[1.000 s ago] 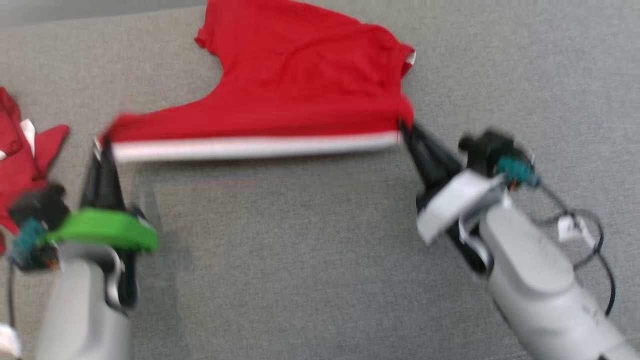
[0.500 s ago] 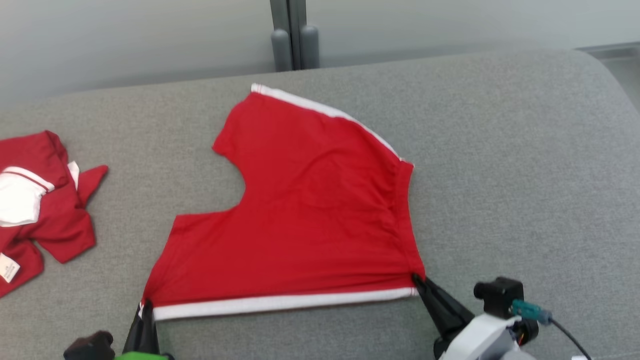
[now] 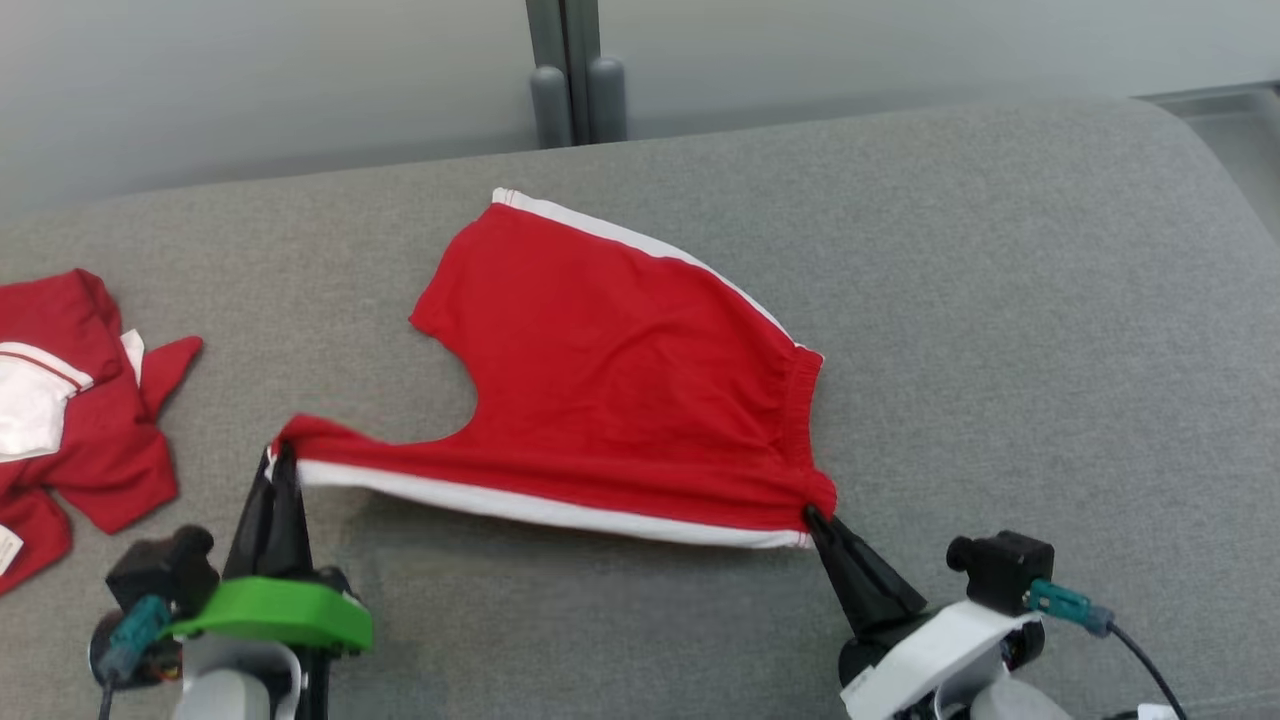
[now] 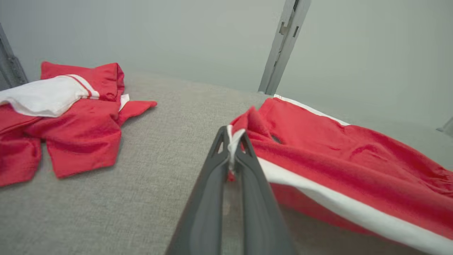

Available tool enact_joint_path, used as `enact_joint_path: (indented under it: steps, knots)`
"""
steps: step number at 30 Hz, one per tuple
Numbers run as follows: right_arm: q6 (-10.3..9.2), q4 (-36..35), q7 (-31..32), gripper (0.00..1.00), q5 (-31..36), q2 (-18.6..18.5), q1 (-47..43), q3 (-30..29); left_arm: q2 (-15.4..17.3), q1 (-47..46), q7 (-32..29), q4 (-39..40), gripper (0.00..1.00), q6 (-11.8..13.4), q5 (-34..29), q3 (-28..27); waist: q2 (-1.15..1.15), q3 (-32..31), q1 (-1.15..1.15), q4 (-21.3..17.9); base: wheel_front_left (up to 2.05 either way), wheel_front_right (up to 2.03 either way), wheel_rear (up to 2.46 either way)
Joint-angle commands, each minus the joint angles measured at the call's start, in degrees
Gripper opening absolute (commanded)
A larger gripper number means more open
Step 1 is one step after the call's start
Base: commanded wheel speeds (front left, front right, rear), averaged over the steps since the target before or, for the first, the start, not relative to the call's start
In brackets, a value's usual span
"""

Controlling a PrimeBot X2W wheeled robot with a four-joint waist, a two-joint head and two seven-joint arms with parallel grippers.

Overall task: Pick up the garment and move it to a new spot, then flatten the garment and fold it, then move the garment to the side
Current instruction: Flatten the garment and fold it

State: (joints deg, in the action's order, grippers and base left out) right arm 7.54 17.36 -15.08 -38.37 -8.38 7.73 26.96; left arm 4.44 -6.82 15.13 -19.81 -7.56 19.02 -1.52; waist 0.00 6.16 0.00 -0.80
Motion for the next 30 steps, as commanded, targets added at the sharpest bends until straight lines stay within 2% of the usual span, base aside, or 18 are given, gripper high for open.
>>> enact_joint_path:
  steps: [1, 6, 11, 20, 30]
  knots:
    - [-0.09, -0.14, -0.10, 0.00, -1.87, 0.47, 1.68, -0.22, 0.95, -3.07, 0.02, -0.53, 0.00, 0.21, -0.08, 0.61, 0.00, 4.01, 0.00, -1.91, 0.00, 0.00, 0.00]
    - [-0.09, -1.38, 0.58, 0.00, -9.84, 2.56, 7.38, 0.05, 3.47, -13.83, 0.02, -4.53, 0.00, 0.20, -0.14, 4.07, 0.00, 9.30, 0.00, -4.07, 0.00, 0.00, 0.00]
    - [-0.09, -2.06, 0.27, 0.00, -14.87, 4.13, 13.43, 0.95, 5.66, -24.29, 0.03, -11.12, 0.00, 0.20, 0.25, 5.61, 0.00, 14.51, 0.00, -6.15, 0.00, 0.00, 0.00]
    - [-0.09, -1.19, -0.12, 0.00, -17.09, 5.23, 22.52, -0.10, 6.48, -38.15, 0.02, -19.13, 0.00, 0.20, -0.73, 7.82, 0.00, 20.45, 0.00, -8.21, 0.00, 0.00, 0.00]
    - [-0.09, -2.34, -0.16, 0.00, -14.84, 5.39, 26.01, -3.85, 6.90, -47.53, 0.02, -26.62, 0.00, 0.30, -4.10, 7.81, 0.00, 24.07, 0.00, -9.02, 0.00, 0.00, 0.00]
